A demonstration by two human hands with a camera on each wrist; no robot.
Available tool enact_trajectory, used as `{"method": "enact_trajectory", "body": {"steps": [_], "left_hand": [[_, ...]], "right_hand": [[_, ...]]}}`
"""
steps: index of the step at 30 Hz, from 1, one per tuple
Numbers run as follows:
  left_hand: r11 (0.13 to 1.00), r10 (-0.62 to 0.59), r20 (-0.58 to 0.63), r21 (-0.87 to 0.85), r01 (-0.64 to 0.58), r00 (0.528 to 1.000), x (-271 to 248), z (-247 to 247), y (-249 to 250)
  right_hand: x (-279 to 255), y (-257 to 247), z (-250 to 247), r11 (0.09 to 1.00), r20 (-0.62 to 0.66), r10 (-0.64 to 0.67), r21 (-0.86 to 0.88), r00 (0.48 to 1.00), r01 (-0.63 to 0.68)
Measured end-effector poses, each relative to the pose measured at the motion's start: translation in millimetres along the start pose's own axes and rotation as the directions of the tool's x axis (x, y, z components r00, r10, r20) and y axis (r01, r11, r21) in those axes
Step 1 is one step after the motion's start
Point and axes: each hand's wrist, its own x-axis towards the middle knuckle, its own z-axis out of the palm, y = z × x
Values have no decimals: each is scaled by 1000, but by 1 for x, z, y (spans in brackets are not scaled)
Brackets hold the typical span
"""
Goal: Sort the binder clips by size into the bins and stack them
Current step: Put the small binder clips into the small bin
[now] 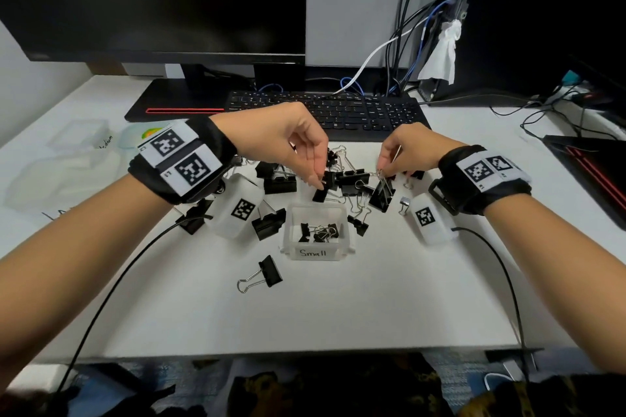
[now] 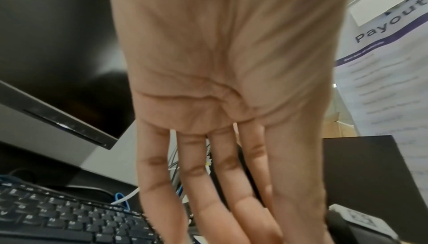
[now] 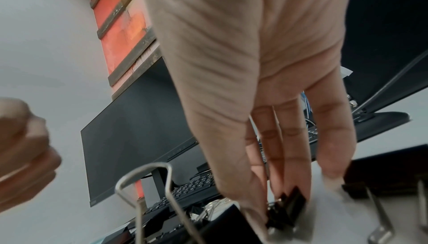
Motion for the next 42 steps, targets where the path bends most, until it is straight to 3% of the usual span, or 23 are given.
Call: {"method": "enact_trajectory", "body": {"steps": [9,14,19,23,26,31,37,40,42], "left_hand": [[982,20,56,188,-30,998,-8,18,7],[981,-54,109,192,32,993,-5,29,-5],[985,-46,18,167,42,999,-12,18,-8],[987,-99,-41,120,103,994,-18,0,-14],[981,-156,-95,105,165,983,-19,-14,-22],[966,-246,-225,24,258,943,-16,-32,-47],[925,-376,-318,-67,375,870,-5,-38,-82],[903,-412,-335,-30,428,847,-3,-36,-89],[879,-438,-352,26,476,827,-2,-35,-91]], "right_hand": [[1,-4,-1,999,-37,38,-37,999,-39],[-2,-6,-2,994,-56,61,-85,997,-65],[-7,-14,-9,987,-154,53,-142,987,-75],[-19,-37,-18,992,-200,-49,-127,979,24],[-33,-61,-19,980,-138,-184,-106,973,170],[-58,-97,-11,920,123,-386,-29,914,392],[-66,-116,0,901,307,-427,62,850,430],[-58,-117,-6,898,318,-431,61,844,436],[-41,-112,-13,909,213,-410,13,887,417]]}}
